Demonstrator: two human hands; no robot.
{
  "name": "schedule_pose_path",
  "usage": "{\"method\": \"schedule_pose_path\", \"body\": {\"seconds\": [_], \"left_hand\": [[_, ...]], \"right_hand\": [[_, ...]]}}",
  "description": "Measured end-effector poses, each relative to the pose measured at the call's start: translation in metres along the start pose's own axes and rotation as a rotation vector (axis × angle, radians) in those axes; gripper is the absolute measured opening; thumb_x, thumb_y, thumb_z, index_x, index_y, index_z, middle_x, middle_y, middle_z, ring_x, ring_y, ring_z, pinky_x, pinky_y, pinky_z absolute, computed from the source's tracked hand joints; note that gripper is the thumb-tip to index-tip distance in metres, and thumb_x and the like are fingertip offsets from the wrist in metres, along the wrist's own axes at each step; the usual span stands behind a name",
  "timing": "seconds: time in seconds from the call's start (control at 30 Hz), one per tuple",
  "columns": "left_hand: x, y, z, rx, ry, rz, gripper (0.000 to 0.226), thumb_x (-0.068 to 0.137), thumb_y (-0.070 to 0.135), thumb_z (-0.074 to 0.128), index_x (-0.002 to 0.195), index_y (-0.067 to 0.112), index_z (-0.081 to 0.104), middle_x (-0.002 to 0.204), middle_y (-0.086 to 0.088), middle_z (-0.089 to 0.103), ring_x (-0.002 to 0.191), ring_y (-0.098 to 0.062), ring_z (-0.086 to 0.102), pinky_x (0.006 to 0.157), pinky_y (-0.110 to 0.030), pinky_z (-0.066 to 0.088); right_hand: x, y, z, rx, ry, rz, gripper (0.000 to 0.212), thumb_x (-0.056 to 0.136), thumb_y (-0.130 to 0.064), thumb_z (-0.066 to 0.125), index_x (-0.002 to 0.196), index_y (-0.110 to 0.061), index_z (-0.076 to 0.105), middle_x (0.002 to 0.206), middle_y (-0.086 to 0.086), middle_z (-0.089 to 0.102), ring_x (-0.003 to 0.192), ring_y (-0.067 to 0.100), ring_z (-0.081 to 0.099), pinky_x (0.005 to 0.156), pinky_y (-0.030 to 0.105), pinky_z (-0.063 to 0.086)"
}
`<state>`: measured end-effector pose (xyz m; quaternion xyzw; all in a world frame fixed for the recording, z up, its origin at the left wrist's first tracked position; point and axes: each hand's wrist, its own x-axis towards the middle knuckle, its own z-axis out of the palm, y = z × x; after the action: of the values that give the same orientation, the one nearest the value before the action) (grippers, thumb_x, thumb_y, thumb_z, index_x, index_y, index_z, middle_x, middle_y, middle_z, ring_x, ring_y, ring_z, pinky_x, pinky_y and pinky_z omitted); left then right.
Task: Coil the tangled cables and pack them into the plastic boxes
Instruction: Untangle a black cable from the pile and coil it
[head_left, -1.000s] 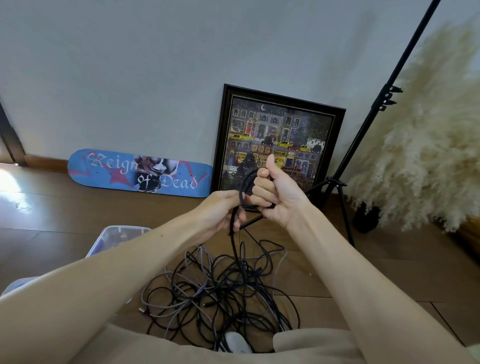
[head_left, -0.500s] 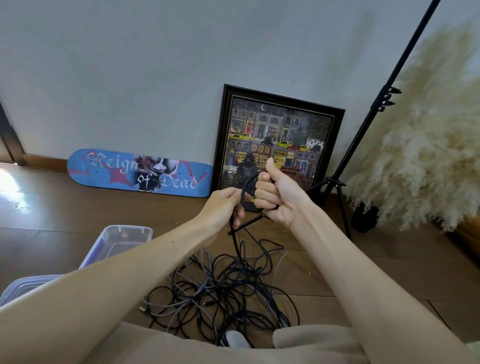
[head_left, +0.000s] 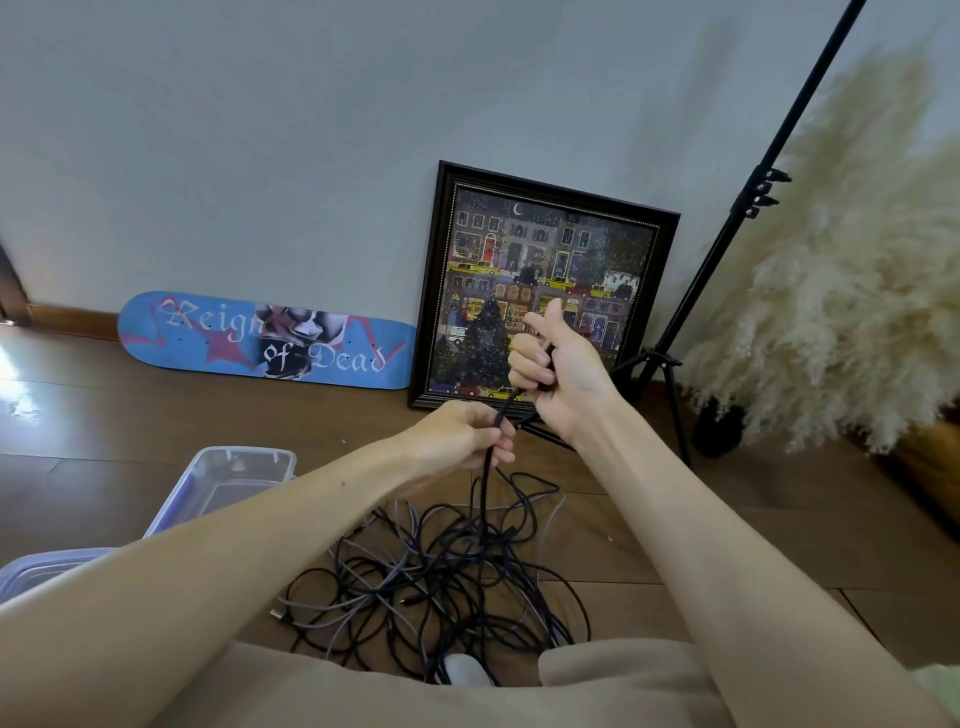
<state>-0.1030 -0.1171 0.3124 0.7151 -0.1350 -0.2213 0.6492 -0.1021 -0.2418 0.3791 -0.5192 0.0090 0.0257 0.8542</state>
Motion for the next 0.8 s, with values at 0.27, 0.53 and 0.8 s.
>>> {"method": "schedule_pose_path", "body": {"seconds": [0.27, 0.53, 0.8], "left_hand": [[-0.006, 0.003, 0.010, -0.059, -0.028, -0.054, 0.015, 0.099, 0.009, 0.043, 0.107, 0.009, 0.057, 0.078, -0.007, 0.064, 0.070, -0.016, 0.064, 0.073, -0.034, 0.052], [-0.009, 0.003, 0.004, 0.030, 0.006, 0.038, 0.012, 0.091, 0.004, 0.057, 0.100, 0.001, 0.064, 0.084, -0.011, 0.068, 0.082, -0.023, 0.064, 0.078, -0.032, 0.054], [-0.011, 0.011, 0.002, 0.274, 0.018, 0.152, 0.019, 0.093, -0.005, 0.046, 0.083, 0.004, 0.059, 0.067, -0.015, 0.062, 0.038, -0.009, 0.050, 0.041, -0.020, 0.042]], "right_hand": [[0.003, 0.016, 0.007, -0.422, 0.026, -0.161, 0.051, 0.106, -0.033, 0.030, 0.152, -0.020, 0.013, 0.051, -0.001, 0.029, 0.037, 0.006, 0.025, 0.042, 0.019, 0.024], [0.008, 0.030, 0.000, -0.828, 0.066, -0.322, 0.072, 0.104, -0.030, 0.037, 0.151, -0.029, -0.017, 0.064, 0.007, 0.064, 0.057, 0.016, 0.063, 0.061, 0.026, 0.054], [-0.001, 0.036, 0.004, -1.712, 0.103, -0.363, 0.074, 0.102, -0.045, 0.030, 0.151, -0.020, -0.019, 0.102, 0.013, 0.067, 0.092, 0.033, 0.062, 0.069, 0.035, 0.036]]}}
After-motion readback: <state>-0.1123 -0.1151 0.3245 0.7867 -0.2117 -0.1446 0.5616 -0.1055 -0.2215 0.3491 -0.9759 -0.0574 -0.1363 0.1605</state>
